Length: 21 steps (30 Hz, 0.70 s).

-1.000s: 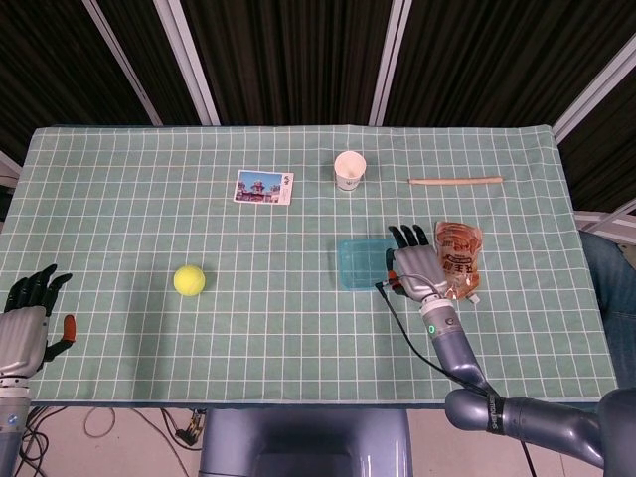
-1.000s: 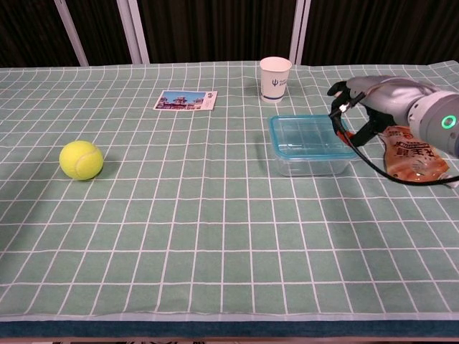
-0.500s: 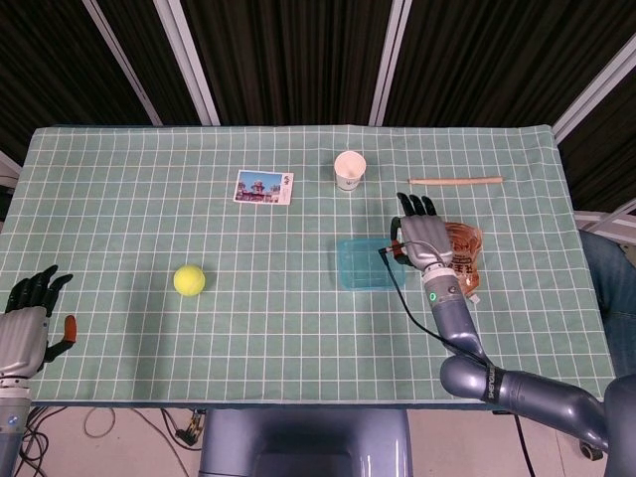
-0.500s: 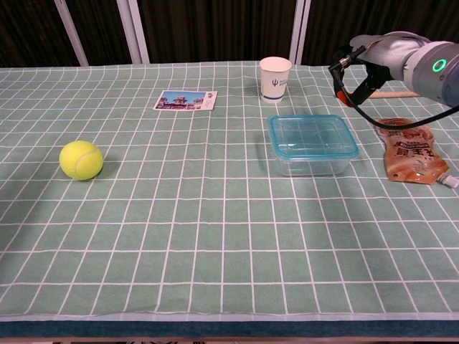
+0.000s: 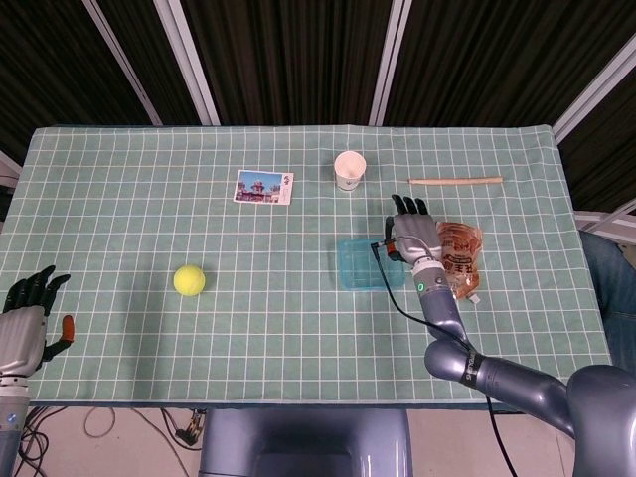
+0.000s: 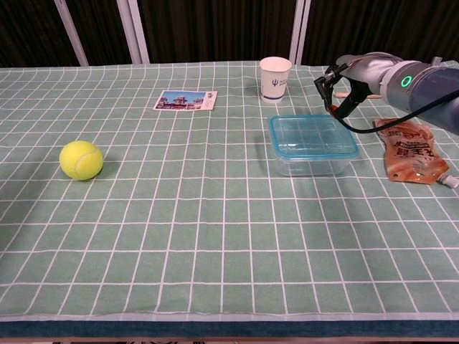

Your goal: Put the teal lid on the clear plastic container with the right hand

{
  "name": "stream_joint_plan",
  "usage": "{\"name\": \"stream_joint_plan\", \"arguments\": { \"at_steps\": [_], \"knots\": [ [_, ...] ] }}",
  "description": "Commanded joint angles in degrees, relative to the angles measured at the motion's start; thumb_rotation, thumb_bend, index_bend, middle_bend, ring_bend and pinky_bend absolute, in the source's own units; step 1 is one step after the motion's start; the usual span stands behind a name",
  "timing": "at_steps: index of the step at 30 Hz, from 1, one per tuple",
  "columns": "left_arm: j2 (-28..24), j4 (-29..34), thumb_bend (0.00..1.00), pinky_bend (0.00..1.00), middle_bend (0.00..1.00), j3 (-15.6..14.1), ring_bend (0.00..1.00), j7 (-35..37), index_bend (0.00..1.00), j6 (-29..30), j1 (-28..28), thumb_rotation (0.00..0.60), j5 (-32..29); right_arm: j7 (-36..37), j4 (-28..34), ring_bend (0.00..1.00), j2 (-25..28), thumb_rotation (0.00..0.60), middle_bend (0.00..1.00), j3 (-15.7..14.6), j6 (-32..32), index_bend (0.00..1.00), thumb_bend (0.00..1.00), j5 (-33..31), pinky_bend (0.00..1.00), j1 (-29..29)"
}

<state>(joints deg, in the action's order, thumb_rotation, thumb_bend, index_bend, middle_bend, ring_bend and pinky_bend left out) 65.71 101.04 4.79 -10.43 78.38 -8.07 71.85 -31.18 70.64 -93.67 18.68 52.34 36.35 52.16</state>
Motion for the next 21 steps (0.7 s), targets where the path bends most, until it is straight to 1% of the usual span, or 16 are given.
{"name": "stream_joint_plan", "arguments": {
  "at_steps": [1, 10, 21],
  "knots": [
    [0.03, 0.03, 0.56, 0.00, 0.00, 0.04, 0.00, -0.13, 0.14, 0.06, -0.03, 0.600, -0.01, 0.49, -0.88, 0.00, -0.56, 0.600, 0.07, -0.27, -0.52, 0.60, 0.41, 0.12, 0.00, 0.20],
    [0.07, -0.04, 0.56, 0.00, 0.00, 0.11, 0.00, -0.25, 0.15, 0.09, -0.07, 0.600, -0.28, 1.18, -3.64, 0.00, -2.29, 0.600, 0.07, -0.86, -1.47, 0.60, 0.41, 0.31, 0.00, 0.66],
    [0.03, -0.03, 0.56, 0.00, 0.00, 0.12, 0.00, -0.37, 0.15, -0.04, -0.15, 0.600, -0.53, 1.78, -5.83, 0.00, -3.16, 0.600, 0.07, -1.61, -2.75, 0.60, 0.41, 0.77, 0.00, 0.67]
  ]
}}
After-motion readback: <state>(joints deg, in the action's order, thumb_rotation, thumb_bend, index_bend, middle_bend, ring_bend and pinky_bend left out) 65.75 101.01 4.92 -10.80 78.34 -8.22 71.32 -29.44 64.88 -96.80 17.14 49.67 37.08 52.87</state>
